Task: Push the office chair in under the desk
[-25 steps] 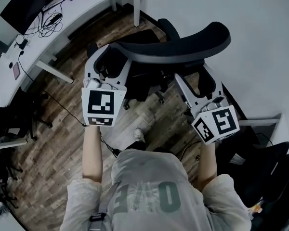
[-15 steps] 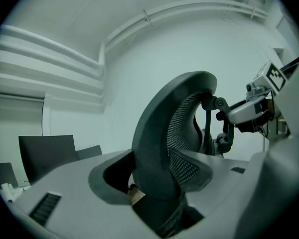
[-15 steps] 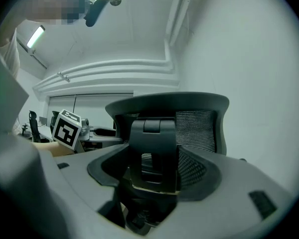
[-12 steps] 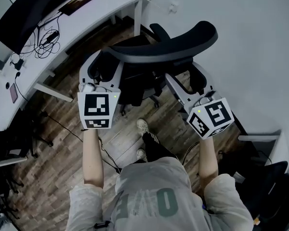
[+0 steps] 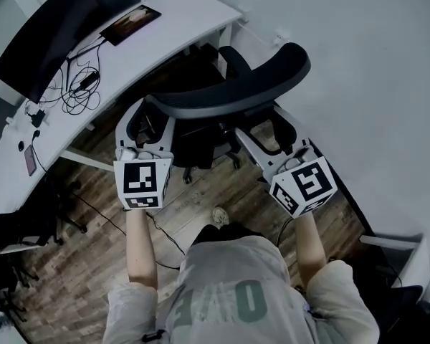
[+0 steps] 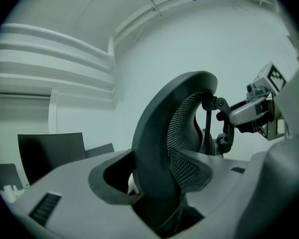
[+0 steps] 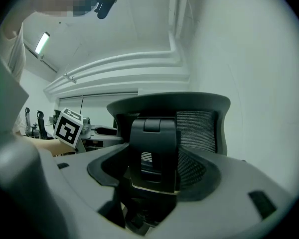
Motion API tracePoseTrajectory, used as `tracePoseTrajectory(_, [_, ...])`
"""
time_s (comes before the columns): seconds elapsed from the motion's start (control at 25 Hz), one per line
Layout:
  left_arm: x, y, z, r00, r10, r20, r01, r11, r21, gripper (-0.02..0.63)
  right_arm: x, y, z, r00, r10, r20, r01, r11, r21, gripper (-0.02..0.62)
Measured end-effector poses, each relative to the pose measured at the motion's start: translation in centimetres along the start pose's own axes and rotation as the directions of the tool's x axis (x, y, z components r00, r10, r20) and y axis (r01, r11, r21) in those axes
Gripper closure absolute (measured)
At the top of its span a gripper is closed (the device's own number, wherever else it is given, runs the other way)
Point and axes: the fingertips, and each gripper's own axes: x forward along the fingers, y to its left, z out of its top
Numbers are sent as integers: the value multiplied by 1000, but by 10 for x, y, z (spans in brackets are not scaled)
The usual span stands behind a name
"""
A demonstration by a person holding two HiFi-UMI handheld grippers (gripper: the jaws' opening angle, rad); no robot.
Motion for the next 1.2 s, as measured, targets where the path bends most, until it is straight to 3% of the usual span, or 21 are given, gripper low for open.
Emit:
tracePoseTrajectory(0.28, [54,51,-14,999,46,-23,-47,999,-6,363,77,-25,-3,999,50,0,-50,999,0,307])
tracePoseTrajectory(1.2, [153,220,-54,991,126,-35,-126,992,0,364,289,-32,1,991,135,7,-135,991,-8,307])
